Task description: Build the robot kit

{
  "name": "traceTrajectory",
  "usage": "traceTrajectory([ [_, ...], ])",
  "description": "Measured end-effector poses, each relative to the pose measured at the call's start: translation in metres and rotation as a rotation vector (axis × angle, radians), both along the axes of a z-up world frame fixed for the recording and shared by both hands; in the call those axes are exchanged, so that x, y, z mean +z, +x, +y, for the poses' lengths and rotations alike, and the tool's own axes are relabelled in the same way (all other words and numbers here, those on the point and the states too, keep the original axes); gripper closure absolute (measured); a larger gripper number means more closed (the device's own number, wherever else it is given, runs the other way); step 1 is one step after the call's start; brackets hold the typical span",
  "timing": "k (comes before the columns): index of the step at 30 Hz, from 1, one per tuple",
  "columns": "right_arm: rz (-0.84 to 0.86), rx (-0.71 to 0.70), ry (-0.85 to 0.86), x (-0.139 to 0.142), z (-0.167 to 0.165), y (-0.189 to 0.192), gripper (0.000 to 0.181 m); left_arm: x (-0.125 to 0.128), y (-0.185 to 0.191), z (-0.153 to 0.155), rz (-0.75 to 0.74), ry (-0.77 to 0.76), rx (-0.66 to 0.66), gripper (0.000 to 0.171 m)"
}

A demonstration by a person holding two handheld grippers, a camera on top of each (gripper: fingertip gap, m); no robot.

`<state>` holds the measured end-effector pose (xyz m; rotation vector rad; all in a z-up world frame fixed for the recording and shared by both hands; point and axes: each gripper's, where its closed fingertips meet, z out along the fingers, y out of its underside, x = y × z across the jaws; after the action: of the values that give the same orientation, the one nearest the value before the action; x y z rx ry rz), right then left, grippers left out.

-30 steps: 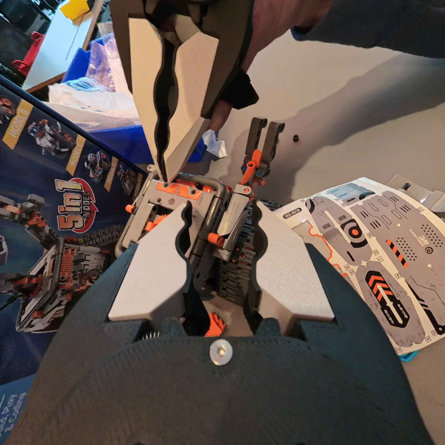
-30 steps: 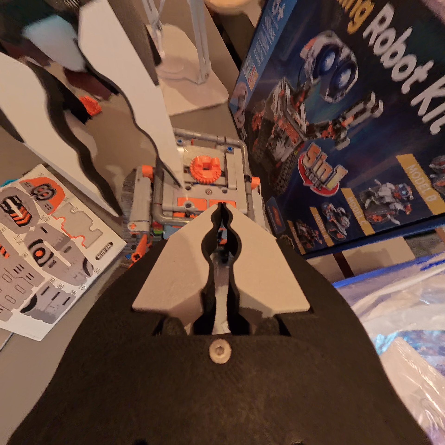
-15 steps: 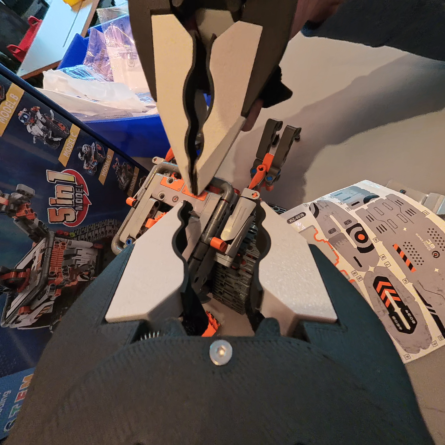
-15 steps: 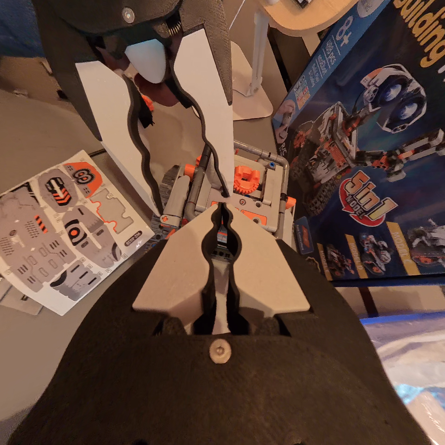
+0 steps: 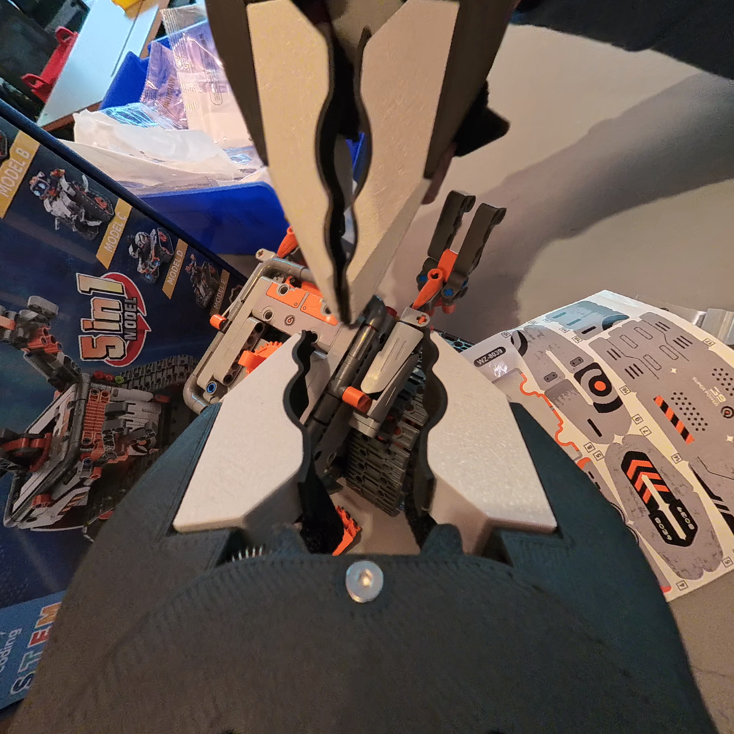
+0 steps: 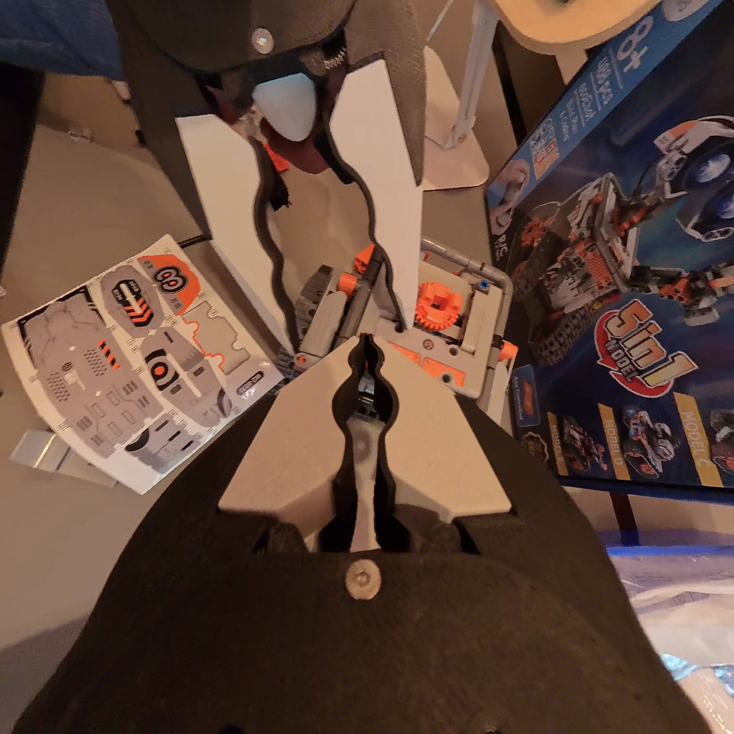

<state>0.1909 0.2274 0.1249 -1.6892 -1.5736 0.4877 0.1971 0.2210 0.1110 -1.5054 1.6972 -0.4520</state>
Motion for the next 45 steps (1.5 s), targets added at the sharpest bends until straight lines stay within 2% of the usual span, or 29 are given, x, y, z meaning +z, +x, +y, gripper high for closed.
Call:
traceTrajectory([
  [6,0.014,-0.088,0.053,0.004,0.017,0.003,0.181,0.000,0.001,0.000,0.025,0.010,0.003,0.117],
  [12,-0.045,-0.001,0.004,-0.002,-0.003,0.004,0.181,0.000,0.000,-0.001,0.023,0.012,0.007,0.117],
  [15,0.014,-0.043,0.033,0.009,0.007,0.002,0.181,0.000,-0.001,-0.001,0.027,0.019,0.010,0.116],
  [17,-0.044,-0.095,0.062,0.001,0.016,0.008,0.181,0.000,0.000,-0.001,0.030,0.020,0.010,0.116],
  [22,-0.060,-0.052,0.031,0.002,0.007,0.009,0.181,0.000,-0.001,-0.003,0.036,0.029,0.008,0.116],
  [24,-0.017,-0.090,0.051,0.011,0.013,0.011,0.181,0.001,0.001,-0.008,0.042,0.034,-0.014,0.116],
  [28,0.004,-0.121,0.033,0.010,0.020,0.017,0.181,-0.001,0.009,-0.013,0.058,0.052,-0.039,0.115],
  [34,0.042,-0.156,0.003,0.011,0.026,0.027,0.181,0.001,0.005,-0.017,0.068,0.102,-0.044,0.130],
  [36,0.062,-0.179,0.008,0.017,0.030,0.034,0.181,0.003,0.005,-0.024,0.064,0.124,-0.080,0.145],
  [38,0.083,-0.192,0.010,0.022,0.031,0.039,0.181,0.003,0.003,-0.024,0.074,0.191,-0.080,0.146],
  [41,0.078,-0.220,0.012,0.026,0.033,0.050,0.181,0.009,-0.002,-0.031,0.022,0.186,-0.074,0.152],
  [42,0.078,-0.225,0.017,0.028,0.033,0.053,0.181,0.013,-0.005,-0.031,-0.013,0.187,-0.054,0.153],
  [45,0.099,-0.245,0.036,0.040,0.032,0.061,0.178,0.020,-0.023,-0.027,-0.074,0.144,0.017,0.137],
])
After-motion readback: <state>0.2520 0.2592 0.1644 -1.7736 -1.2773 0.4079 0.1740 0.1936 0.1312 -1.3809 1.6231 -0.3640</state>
